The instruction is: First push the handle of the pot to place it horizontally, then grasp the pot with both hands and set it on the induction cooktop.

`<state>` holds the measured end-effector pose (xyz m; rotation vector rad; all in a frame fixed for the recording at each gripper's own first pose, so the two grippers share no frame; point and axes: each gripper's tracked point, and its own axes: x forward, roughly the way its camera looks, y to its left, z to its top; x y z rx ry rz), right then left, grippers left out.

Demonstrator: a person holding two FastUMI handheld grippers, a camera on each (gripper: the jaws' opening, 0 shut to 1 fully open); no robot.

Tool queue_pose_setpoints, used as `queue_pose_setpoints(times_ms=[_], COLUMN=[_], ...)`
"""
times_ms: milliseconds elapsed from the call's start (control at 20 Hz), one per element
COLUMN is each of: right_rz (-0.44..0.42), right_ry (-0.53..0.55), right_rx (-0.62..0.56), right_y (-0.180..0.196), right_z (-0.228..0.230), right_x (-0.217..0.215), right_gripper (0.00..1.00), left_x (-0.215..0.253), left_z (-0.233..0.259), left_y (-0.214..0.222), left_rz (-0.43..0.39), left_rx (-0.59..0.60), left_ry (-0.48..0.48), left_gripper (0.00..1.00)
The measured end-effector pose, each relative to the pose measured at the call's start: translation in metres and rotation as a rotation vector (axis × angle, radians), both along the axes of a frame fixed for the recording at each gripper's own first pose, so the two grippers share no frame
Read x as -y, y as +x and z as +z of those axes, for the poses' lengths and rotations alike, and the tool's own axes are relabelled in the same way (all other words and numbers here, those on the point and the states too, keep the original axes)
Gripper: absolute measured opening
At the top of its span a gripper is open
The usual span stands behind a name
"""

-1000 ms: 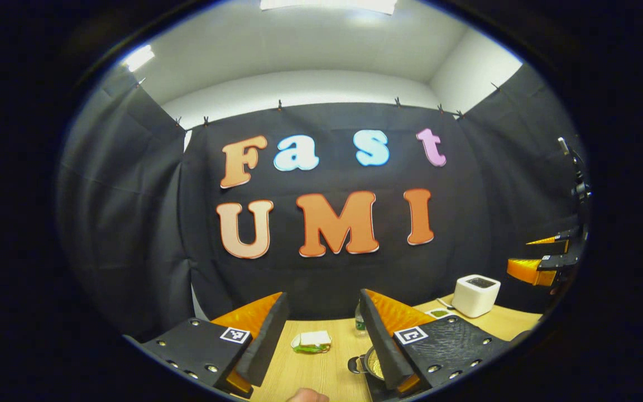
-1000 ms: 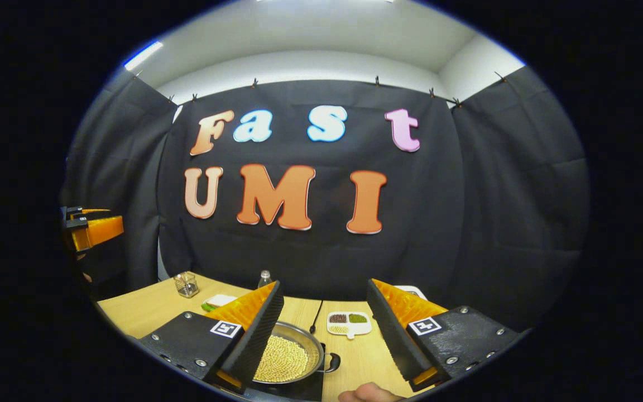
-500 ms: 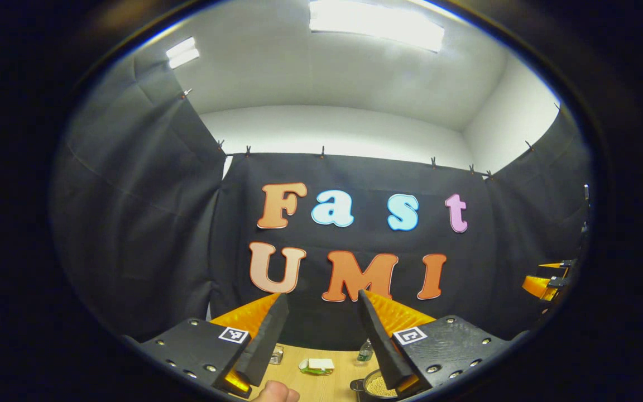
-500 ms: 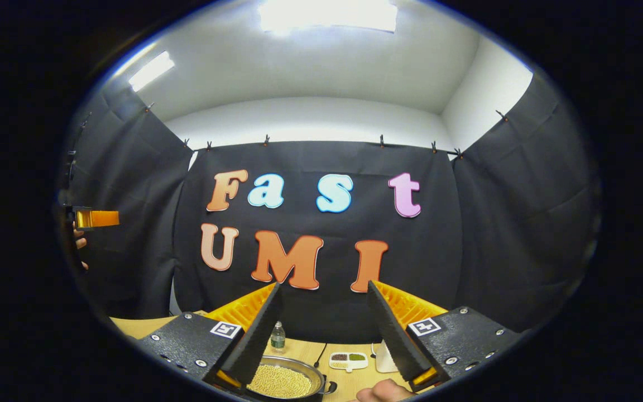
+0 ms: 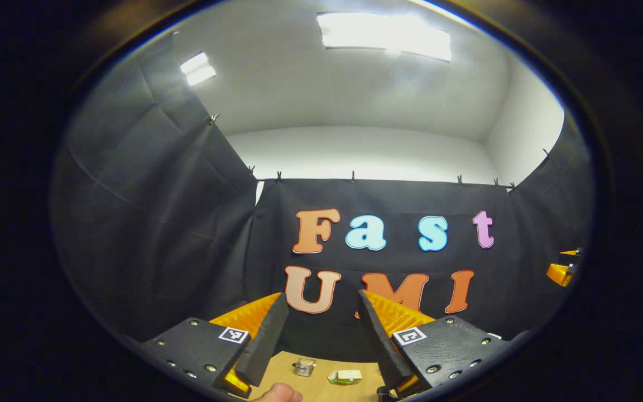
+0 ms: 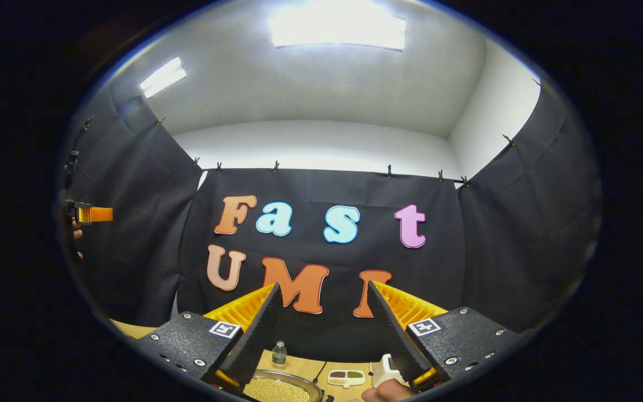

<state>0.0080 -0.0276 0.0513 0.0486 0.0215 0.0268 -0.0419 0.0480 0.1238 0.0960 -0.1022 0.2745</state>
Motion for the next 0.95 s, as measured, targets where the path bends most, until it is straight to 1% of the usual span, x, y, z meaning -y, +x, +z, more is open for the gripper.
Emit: queue_pose_setpoints(times_ms=[50, 100, 400, 450, 600, 650, 950], right_rz=[0.010, 0.017, 0.042, 0.040, 0.045, 0.048, 0.062], right_ry=[-0.002, -0.005, -0.023, -0.021, -0.013, -0.009, -0.013], right_rx=[0.007, 0.011, 0.037, 0.040, 0.046, 0.048, 0.056], right_y=[0.000, -0.001, 0.004, 0.005, 0.007, 0.008, 0.016], right_z=[0.002, 0.003, 0.007, 0.007, 0.005, 0.005, 0.000], right_x=[-0.003, -0.006, -0.021, -0.021, -0.025, -0.026, -0.035], right_gripper=[0.90, 0.94, 0.94, 0.97, 0.97, 0.94, 0.94], left_x=[0.000, 0.002, -0.001, -0.003, -0.002, -0.004, -0.014], left_z=[0.002, 0.002, -0.006, -0.008, -0.014, -0.014, -0.009], left_y=[0.001, -0.001, 0.001, 0.003, 0.003, 0.003, 0.000], left_rz=[0.000, -0.003, 0.022, 0.027, 0.028, 0.035, 0.052], left_rx=[0.003, 0.003, -0.021, -0.024, -0.034, -0.033, -0.006], left_ry=[0.006, 0.008, 0.041, 0.046, 0.048, 0.051, 0.053], left_gripper=[0.78, 0.78, 0.78, 0.78, 0.78, 0.78, 0.78])
